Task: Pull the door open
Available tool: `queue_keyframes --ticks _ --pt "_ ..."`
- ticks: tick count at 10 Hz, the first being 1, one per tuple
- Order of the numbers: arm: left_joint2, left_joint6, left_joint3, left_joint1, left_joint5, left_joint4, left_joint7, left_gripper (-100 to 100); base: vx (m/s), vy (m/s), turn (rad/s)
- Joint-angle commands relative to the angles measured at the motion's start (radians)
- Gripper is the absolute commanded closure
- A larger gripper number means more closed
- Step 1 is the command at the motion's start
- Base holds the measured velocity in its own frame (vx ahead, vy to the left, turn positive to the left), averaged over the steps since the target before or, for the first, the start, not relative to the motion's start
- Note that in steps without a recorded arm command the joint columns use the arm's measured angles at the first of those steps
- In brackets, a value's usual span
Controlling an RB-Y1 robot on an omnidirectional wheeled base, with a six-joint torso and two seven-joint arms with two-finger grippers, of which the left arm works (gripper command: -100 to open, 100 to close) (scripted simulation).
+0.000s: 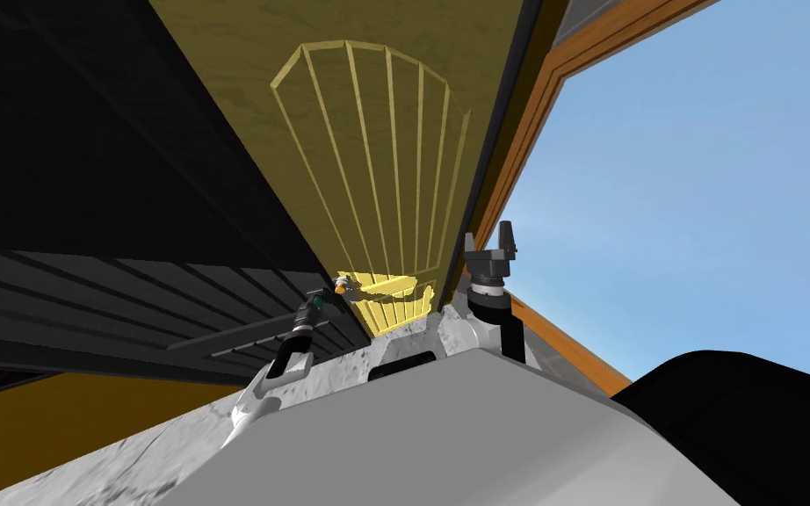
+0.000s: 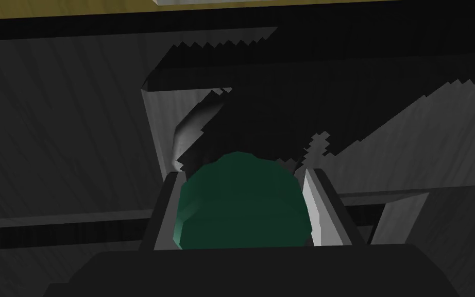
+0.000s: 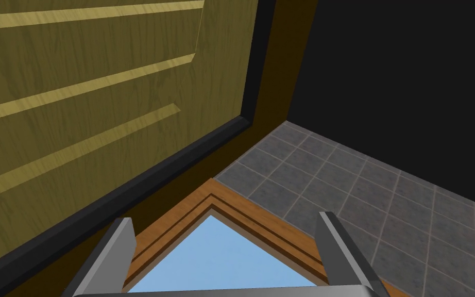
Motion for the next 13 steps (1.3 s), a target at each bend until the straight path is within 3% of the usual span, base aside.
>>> queue_keyframes --ticks 1,5,9,10,13 --pt "0.001 -0.001 0.001 0.001 0.000 0.003 0.000 100 -0.039 0.026 -0.017" --pt "0.001 -0.001 0.001 0.001 0.000 0.003 0.000 100 -0.019 0.005 -0.005" --pt "0.030 -0.004 0.005 0.039 0.004 0.008 0.015 100 -0.180 0.075 0.047" --pt "0.024 -0.010 -0.015 0.031 0.001 -0.005 0.018 -100 -0.201 0.057 -0.055" --pt "0.033 -0.014 -0.052 0.043 -0.003 -0.038 0.038 -100 -0.213 -0.003 -0.071"
